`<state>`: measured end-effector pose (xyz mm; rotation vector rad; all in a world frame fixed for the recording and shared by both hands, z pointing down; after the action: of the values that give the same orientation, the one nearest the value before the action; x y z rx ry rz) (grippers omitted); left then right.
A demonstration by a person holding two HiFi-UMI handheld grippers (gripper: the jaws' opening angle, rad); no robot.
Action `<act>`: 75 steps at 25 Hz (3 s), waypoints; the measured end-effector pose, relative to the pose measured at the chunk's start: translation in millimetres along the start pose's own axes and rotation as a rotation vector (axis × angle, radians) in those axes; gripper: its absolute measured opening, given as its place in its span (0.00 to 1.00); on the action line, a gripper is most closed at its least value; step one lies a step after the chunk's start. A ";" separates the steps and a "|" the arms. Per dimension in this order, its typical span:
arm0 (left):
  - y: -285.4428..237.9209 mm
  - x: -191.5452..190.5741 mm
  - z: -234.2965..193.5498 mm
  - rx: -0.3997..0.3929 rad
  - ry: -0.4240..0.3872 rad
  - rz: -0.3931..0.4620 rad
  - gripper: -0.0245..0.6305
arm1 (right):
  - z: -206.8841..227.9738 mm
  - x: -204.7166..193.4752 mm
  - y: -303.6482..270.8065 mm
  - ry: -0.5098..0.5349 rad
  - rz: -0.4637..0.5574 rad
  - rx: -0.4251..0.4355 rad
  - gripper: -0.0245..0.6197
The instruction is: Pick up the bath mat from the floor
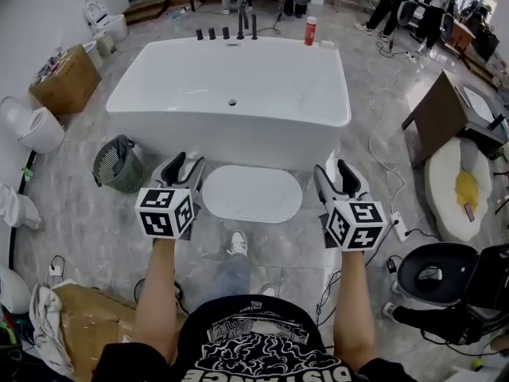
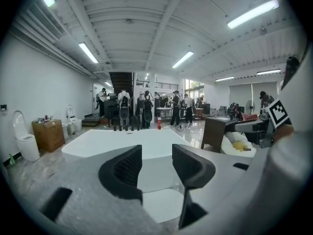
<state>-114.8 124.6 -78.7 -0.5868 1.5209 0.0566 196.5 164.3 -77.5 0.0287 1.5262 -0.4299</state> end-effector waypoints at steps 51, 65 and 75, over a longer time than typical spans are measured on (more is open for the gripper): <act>-290.8 -62.3 -207.4 -0.074 0.124 -0.275 0.37 | 54.3 -59.0 -323.7 -0.082 -0.257 -0.114 0.45; -319.1 -190.8 -202.7 -0.056 0.172 -0.354 0.39 | 80.4 -197.2 -322.9 -0.165 -0.370 -0.108 0.45; -324.7 -324.3 -197.0 -0.037 0.140 -0.412 0.40 | 92.1 -328.1 -319.8 -0.124 -0.436 -0.071 0.46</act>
<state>-193.7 -128.6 344.5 -0.9391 1.5077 -0.2787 197.2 -74.5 324.2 -0.3857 1.4208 -0.7094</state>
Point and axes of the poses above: the fingertips, and each gripper's own axes: y backward along the fingers, z to its right, x out of its top, the point moved 1 cm from there along y, backward along the fingers, and after that the axes turned 3 degrees about y, right-handed, at the moved point
